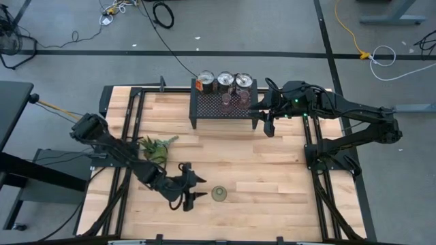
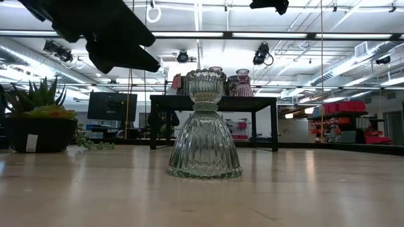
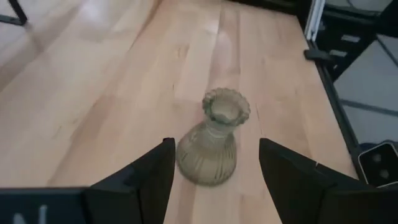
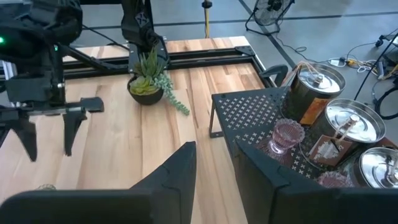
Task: Pick & Place candle stick holders
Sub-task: Put the green glass candle holder on the shelf
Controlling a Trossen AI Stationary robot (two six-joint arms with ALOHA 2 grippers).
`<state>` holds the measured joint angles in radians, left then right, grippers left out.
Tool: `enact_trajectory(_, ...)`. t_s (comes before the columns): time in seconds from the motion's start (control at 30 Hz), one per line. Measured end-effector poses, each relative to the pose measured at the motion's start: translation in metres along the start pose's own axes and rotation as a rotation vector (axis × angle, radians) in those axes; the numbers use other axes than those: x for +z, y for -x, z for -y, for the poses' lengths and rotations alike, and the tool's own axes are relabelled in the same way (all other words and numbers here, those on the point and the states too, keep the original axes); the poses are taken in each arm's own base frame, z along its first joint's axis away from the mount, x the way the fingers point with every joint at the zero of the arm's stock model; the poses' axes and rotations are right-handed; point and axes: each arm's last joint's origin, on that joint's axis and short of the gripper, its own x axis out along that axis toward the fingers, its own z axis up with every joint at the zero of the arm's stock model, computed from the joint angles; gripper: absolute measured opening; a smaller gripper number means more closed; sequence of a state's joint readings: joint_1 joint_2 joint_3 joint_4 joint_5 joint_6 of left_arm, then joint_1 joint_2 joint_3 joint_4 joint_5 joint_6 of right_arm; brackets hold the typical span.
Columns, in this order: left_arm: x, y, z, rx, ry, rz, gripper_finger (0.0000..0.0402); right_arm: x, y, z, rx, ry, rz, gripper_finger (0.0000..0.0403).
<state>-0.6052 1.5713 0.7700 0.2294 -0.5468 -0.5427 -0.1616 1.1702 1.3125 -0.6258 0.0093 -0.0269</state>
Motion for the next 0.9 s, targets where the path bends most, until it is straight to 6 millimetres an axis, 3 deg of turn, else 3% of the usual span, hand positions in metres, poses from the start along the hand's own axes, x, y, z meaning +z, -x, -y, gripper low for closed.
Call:
enact_trajectory(0.23,-0.021,-0.026,0.001,-0.023,-0.014,-0.016,0.0236,0.0,0.0,0.0,0.0,0.0,0.0,0.0107)
enact_trajectory(0.53,-0.034,-0.049,0.002,-0.049,-0.012,0.039,0.0236,0.0,0.0,0.0,0.0,0.001,0.004,0.0107)
enact_trajectory(0.9,-0.036,-0.071,-0.007,-0.082,-0.024,0.124,0.0236,0.0,0.0,0.0,0.001,0.001,0.0,0.0107)
